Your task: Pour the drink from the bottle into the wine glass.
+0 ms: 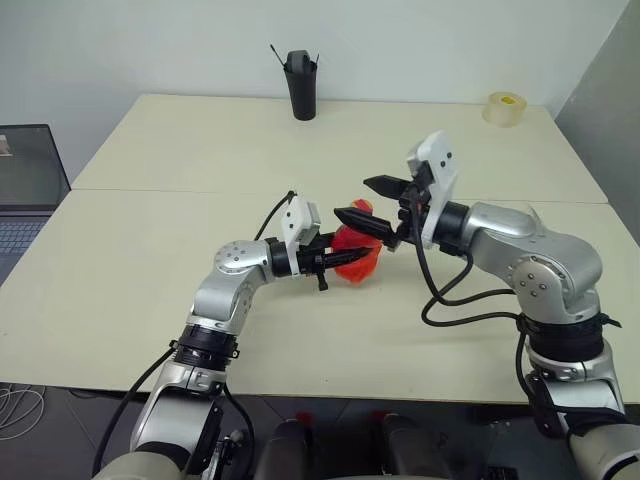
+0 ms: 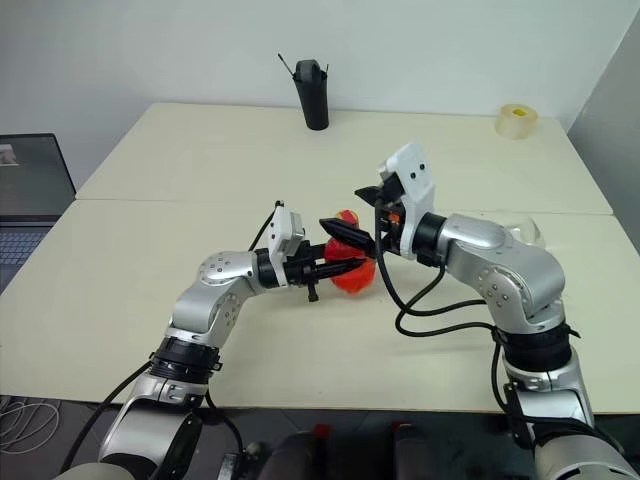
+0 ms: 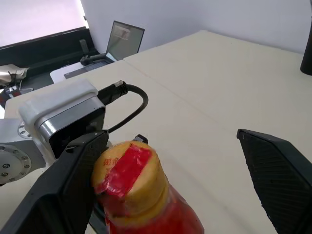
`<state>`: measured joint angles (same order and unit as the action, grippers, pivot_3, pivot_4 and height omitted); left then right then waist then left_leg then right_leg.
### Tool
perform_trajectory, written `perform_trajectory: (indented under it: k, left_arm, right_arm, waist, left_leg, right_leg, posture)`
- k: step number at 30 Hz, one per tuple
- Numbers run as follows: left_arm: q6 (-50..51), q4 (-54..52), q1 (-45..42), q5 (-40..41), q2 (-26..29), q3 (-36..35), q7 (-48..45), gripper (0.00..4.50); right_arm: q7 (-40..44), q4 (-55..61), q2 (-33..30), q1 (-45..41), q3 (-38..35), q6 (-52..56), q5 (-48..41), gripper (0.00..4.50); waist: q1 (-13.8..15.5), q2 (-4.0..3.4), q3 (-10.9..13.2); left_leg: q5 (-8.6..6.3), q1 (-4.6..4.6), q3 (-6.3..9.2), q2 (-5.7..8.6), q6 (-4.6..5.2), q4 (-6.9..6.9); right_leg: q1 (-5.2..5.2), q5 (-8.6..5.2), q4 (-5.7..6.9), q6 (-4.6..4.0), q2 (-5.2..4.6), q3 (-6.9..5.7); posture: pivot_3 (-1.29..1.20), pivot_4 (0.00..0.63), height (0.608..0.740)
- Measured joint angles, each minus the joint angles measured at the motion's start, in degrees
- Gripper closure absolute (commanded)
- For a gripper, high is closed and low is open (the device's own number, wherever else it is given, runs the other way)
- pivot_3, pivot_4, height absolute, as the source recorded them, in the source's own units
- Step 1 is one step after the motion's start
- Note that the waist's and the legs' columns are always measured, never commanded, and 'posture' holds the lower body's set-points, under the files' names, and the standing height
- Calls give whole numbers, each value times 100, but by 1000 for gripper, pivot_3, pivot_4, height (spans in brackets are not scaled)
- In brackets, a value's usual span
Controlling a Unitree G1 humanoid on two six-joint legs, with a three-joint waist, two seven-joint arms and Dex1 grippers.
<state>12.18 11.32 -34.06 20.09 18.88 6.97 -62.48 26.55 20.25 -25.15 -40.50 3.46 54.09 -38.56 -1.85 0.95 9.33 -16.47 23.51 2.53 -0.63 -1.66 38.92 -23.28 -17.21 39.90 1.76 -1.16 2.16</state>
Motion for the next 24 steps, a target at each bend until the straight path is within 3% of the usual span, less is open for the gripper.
perform_trajectory:
  k: [11,24]
  left_arm:
    - [-3,0,1,2,1,1,-29,3636]
    - [-8,0,0,0,2,1,-67,3636]
  right_arm:
    - [321,550,-514,500,-378,272,-453,0]
    - [238,694,-204,481,-357,293,-749,0]
  waist:
    - [-5,0,0]
    - [-1,0,0]
  left_leg:
    - [-1,-1,0,-1,2,-1]
    - [-1,-1,0,0,1,-1]
  right_leg:
    - [0,0,1,0,2,0]
    - [0,0,0,0,1,0]
  posture:
    - [0,150,740]
    - [0,150,740]
